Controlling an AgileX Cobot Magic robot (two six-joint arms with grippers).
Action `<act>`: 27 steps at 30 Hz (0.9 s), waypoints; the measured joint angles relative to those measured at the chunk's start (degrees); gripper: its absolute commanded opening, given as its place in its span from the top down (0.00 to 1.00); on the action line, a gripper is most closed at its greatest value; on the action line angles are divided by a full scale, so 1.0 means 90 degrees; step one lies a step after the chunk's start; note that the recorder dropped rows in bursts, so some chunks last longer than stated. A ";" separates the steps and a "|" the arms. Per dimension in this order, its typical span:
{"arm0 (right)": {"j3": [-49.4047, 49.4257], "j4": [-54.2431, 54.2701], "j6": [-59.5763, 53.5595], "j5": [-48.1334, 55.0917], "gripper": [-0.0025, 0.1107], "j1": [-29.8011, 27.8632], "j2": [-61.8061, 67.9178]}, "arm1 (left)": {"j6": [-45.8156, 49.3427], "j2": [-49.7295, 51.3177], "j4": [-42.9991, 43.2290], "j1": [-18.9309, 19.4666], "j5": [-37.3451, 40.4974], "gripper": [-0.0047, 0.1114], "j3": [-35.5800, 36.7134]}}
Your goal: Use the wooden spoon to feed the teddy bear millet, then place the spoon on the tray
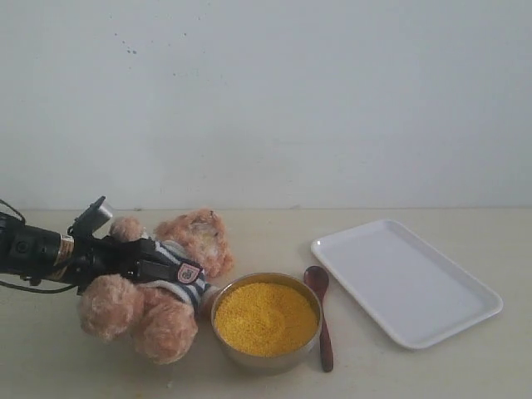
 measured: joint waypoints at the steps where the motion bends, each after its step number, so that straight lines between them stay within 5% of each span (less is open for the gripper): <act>1: 0.0000 0.0000 0.0000 -0.0014 0.97 0.0000 0.0000 | -0.0138 0.0000 0.0030 0.0026 -0.0098 0.92 -0.0051; 12: 0.0000 0.0000 0.0000 -0.0038 0.97 0.0000 0.0000 | -0.0893 -0.0434 0.0256 0.0703 -0.1631 0.93 -0.0120; 19: 0.0000 0.0000 0.0000 -0.0038 0.97 0.0000 0.0000 | -0.0763 -0.1913 0.0253 0.1388 -0.1788 0.93 0.0945; 27: 0.0000 0.0000 0.0000 -0.0038 0.97 0.0000 0.0000 | -0.0374 -0.2997 -0.0273 0.1444 -0.0987 0.93 0.2592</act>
